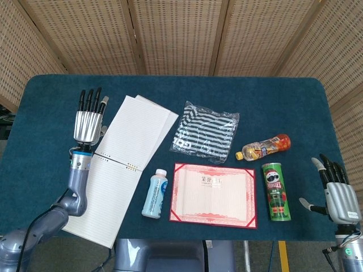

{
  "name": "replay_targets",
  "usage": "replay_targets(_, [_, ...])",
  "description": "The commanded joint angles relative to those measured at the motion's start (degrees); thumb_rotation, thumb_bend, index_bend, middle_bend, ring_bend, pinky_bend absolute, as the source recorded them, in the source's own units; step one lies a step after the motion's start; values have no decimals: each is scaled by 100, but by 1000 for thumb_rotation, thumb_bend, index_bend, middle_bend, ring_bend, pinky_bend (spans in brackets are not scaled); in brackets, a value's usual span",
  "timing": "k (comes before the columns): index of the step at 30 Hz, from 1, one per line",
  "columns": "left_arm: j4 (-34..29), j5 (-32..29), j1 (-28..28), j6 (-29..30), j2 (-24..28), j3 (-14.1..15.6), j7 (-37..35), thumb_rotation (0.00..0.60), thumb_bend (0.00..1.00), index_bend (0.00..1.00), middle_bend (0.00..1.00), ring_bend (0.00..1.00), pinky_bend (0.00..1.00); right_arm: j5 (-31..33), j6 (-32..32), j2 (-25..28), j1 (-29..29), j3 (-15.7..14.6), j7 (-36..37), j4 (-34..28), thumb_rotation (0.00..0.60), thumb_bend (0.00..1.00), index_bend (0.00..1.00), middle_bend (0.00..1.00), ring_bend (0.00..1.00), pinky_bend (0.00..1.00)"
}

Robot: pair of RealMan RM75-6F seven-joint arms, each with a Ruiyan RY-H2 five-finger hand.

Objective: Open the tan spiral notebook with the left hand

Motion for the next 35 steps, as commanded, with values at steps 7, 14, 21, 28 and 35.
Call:
replay_targets(7, [-3755, -443, 1344, 258, 1948, 386, 457, 600, 0, 34, 0, 0, 0, 10, 9, 3, -12, -13, -86, -11, 600, 42, 30, 0, 0, 0])
replay_targets(14, [-5524, -564, 2061, 364, 2967, 938, 597, 600, 0, 16, 0, 0, 0, 7, 12, 0, -24, -34, -157, -36, 600, 42, 30, 0, 0, 0])
replay_targets(21, [-5995, -257, 2641, 672, 3413, 1515, 375, 600, 0, 16, 0, 0, 0, 28, 1, 3, -25, -36, -203, -52, 600, 42, 30, 0, 0, 0])
replay_targets(28, [-5926, 37, 3040, 1024, 3406, 1751, 194, 600, 0, 17, 0, 0, 0, 31, -30, 0, -10, -42, -256, -48, 600, 40, 30, 0, 0, 0])
replay_targets(35, [-5837, 133, 3155, 1091, 3413, 1692, 160, 600, 0, 16, 0, 0, 0, 67, -61, -5, -2, -40, -290, -67, 600, 41, 30, 0, 0, 0])
